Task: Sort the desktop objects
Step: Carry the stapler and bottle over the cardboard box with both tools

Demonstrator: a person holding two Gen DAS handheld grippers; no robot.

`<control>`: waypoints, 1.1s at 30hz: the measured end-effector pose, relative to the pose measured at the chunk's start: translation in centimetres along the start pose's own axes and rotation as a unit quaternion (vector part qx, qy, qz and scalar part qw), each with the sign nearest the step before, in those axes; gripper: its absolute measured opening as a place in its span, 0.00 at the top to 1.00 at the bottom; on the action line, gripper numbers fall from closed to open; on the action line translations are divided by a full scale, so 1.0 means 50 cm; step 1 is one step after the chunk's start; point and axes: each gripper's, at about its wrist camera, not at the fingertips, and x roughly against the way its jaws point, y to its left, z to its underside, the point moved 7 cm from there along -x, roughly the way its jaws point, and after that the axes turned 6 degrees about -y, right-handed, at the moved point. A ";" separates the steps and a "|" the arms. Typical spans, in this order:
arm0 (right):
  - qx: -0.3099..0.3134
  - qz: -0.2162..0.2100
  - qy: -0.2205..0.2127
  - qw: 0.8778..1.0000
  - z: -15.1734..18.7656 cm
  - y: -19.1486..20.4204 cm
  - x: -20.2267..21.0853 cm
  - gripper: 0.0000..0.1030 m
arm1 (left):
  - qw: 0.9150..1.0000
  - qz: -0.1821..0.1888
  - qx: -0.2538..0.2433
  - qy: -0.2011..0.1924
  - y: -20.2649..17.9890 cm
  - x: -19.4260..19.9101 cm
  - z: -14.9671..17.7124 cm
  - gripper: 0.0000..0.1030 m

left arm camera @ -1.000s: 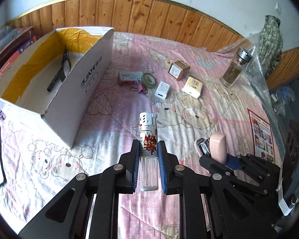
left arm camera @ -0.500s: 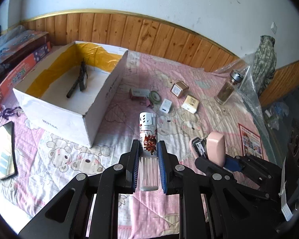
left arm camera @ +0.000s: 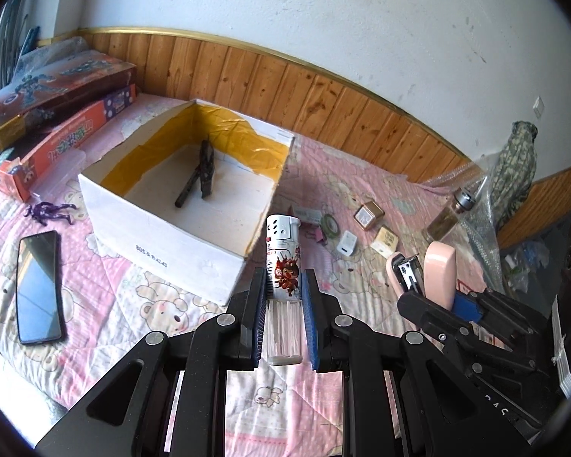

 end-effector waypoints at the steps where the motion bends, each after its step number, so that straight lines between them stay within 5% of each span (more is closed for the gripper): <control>1: 0.001 -0.005 0.001 1.000 -0.009 0.004 -0.004 0.74 | 1.000 -0.001 0.003 -0.004 0.010 0.001 -0.009 0.83; 18: 0.038 -0.047 0.013 0.998 -0.146 0.076 -0.129 0.74 | 0.999 -0.029 0.020 -0.015 0.146 -0.038 -0.129 0.83; 33: 0.059 -0.057 0.054 0.995 -0.180 0.071 -0.266 0.74 | 0.998 -0.036 0.023 0.045 0.209 -0.142 -0.158 0.83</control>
